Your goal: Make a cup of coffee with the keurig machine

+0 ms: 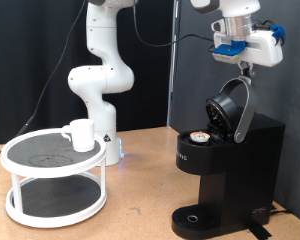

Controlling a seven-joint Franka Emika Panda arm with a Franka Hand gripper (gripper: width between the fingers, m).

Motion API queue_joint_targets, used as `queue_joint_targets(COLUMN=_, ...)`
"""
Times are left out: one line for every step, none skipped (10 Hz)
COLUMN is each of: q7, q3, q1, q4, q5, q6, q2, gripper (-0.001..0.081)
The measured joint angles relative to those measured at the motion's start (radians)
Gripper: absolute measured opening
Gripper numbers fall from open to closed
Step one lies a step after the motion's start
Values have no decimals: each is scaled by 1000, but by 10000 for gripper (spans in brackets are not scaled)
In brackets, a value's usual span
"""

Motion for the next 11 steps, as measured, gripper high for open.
queue_joint_targets(q7=-6, q3=-2, q1=-3, q4=-1, q5=0, q6=0, q2=0, gripper=1)
queue_joint_targets(q7=-16, q3=-4, q1=-7, q4=-1, q5=2, q6=-1, q2=0, gripper=0)
queue_joint_targets(q7=-30, q3=-8, q1=-11, q4=-1, q5=5, q6=-7, q2=-2, gripper=0)
queue_joint_targets(q7=-45, q3=-14, q1=-16, q4=-1, q5=7, q6=-18, q2=-4, gripper=0)
queue_joint_targets(q7=-61, q3=-20, q1=-24, q4=-1, q5=7, q6=-35, q2=-8, gripper=0)
queue_joint_targets(q7=-81, q3=-29, q1=-31, q4=-1, q5=7, q6=-53, q2=-13, gripper=0)
queue_joint_targets(q7=-102, q3=-38, q1=-39, q4=-1, q5=8, q6=-71, q2=-19, gripper=0)
queue_joint_targets(q7=-126, q3=-47, q1=-49, q4=-2, q5=8, q6=-83, q2=-27, gripper=0)
queue_joint_targets(q7=-140, q3=-56, q1=-56, q4=-7, q5=3, q6=-89, q2=-35, gripper=0)
queue_joint_targets(q7=-143, q3=-60, q1=-64, q4=-16, q5=-15, q6=-89, q2=-40, gripper=0)
queue_joint_targets(q7=-134, q3=-61, q1=-68, q4=-30, q5=-55, q6=-84, q2=-41, gripper=0)
